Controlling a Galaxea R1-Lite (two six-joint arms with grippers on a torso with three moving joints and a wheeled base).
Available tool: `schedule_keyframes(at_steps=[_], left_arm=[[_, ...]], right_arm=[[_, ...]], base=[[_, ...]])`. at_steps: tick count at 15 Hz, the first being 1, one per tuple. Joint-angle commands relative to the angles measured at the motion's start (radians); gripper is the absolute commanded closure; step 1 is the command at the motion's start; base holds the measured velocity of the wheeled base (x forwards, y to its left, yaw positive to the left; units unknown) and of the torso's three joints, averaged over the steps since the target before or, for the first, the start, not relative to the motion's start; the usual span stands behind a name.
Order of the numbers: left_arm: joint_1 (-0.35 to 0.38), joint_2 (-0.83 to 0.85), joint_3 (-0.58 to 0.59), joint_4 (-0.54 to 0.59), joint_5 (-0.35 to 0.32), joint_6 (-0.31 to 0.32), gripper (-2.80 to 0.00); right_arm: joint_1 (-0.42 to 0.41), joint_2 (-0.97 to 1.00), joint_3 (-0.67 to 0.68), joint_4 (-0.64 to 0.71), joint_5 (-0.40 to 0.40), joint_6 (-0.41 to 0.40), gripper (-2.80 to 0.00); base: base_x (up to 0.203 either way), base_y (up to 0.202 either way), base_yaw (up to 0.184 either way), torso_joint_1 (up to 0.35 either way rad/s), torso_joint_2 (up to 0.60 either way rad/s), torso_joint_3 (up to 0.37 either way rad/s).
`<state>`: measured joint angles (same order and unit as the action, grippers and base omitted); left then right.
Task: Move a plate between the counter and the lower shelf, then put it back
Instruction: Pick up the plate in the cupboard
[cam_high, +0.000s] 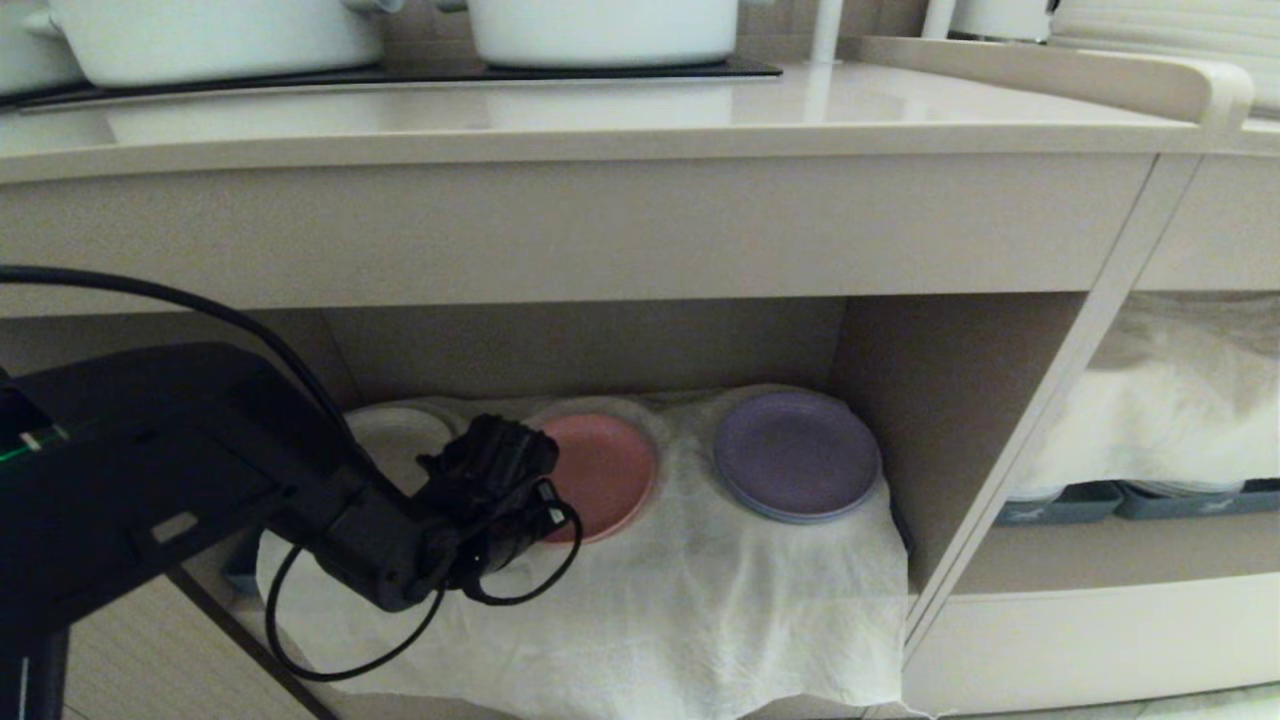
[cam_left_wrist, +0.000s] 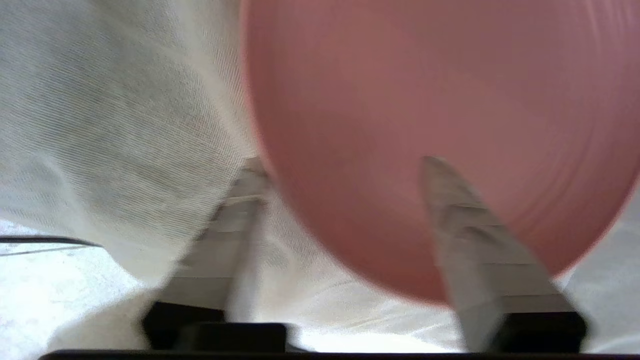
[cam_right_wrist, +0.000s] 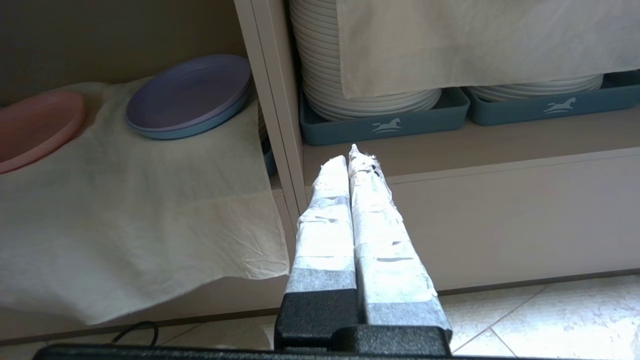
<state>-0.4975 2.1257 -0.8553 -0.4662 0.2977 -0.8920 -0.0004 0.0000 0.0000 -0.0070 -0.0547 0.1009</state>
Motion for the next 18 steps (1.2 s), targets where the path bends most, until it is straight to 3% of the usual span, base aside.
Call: schedule_keyframes(at_steps=[1,18], left_arm=[[-0.003,-0.006,0.002,-0.005,0.001,-0.005,0.00],[-0.003,-0.059,0.076,-0.002,0.024,-0.004,0.00]], right_arm=[[0.000,0.000,0.000,-0.001,-0.001,0.000,0.00],[0.000,0.000,0.000,-0.001,-0.001,0.000,0.00]], base=[[0.000,0.000,0.000,0.000,0.00,0.000],[0.000,0.000,0.000,0.000,0.00,0.000]])
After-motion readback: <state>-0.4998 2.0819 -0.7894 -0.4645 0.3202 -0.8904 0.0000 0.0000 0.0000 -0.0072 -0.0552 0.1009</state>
